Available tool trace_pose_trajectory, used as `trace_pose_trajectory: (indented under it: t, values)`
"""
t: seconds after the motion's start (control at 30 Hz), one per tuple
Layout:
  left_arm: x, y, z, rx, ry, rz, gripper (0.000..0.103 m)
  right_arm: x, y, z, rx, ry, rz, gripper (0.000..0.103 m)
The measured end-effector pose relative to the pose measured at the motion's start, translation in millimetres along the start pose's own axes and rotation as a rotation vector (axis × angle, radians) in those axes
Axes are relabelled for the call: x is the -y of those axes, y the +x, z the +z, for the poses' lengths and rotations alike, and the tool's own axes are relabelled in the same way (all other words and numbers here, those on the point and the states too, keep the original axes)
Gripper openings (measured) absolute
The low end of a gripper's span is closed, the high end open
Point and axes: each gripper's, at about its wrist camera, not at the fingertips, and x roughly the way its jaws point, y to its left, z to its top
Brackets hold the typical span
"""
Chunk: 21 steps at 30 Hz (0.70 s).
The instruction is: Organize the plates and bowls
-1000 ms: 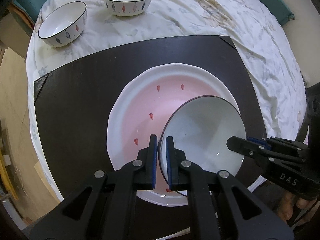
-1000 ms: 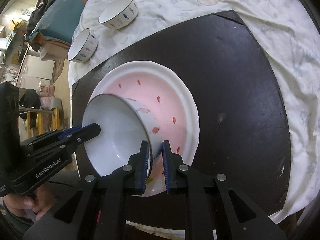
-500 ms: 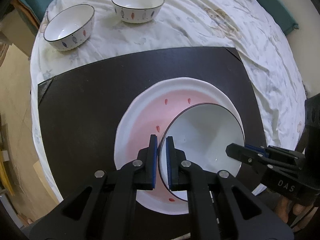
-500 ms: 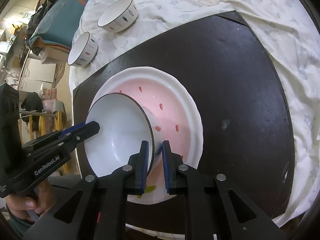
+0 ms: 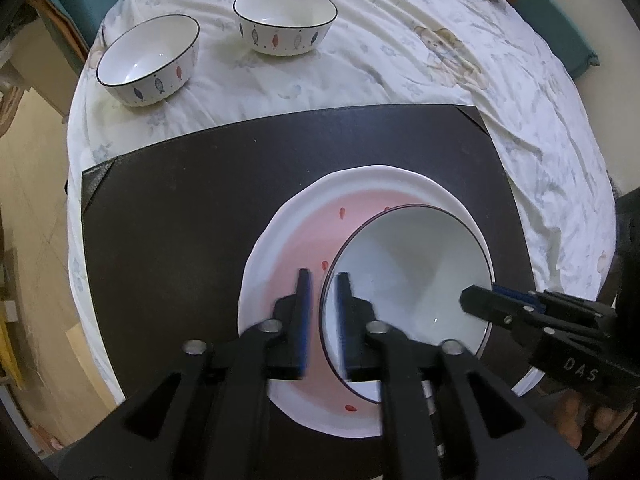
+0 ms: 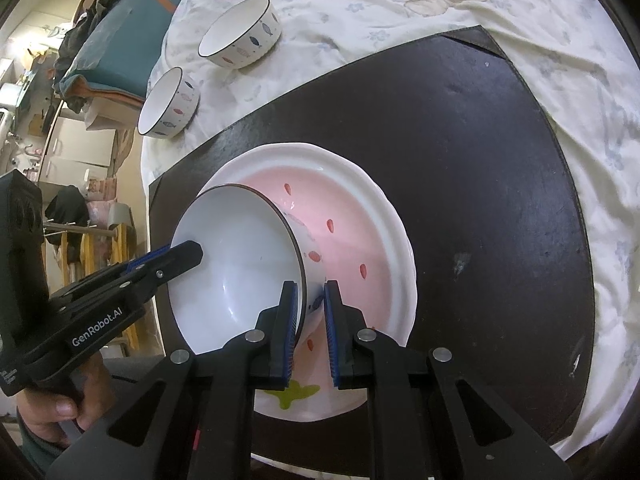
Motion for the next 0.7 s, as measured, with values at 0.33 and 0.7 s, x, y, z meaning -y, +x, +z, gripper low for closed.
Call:
trace_pose_trajectory:
  t: [0.33,0.7]
  values:
    - [0.5,-19.9,1.0,0.092,0.040,0.082,0.064,0.0,-17.1,-0.9,0.070,-0.002,0.001,0.018]
    - [-5.4,-36.9,9.3,0.189,0.014,0.144,0.064,-6.1,-37.3,9.4,0.166,-0.013,0.004,0.019]
